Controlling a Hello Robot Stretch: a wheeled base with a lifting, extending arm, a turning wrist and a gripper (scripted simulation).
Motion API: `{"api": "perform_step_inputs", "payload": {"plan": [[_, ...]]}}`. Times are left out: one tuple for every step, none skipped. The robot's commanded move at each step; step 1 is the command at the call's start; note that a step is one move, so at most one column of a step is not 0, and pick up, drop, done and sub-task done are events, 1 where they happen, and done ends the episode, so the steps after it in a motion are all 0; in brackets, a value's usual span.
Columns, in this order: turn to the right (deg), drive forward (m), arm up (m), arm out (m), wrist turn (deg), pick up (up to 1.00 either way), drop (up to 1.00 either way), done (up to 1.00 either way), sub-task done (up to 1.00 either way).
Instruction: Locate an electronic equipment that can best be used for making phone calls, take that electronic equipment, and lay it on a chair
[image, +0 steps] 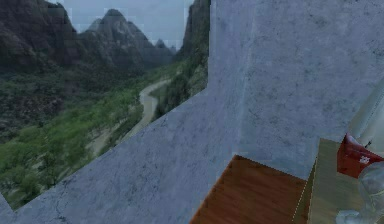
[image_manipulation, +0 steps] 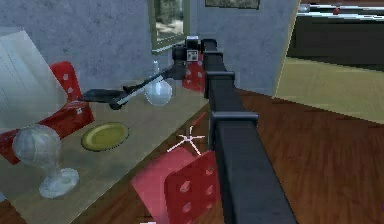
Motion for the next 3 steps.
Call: {"api": "perform_step_inputs", "payload": {"plan": [[0.0, 0.00, 0.00, 0.00, 45.0, 0.00, 0.00, 0.00, 0.00], [0.0, 0.00, 0.00, 0.00, 33.0, 0.00, 0.00, 0.00, 0.00], [0.0, 0.00, -0.30, 0.00, 0.0, 0.00, 0.00, 0.00, 0.00]]}}
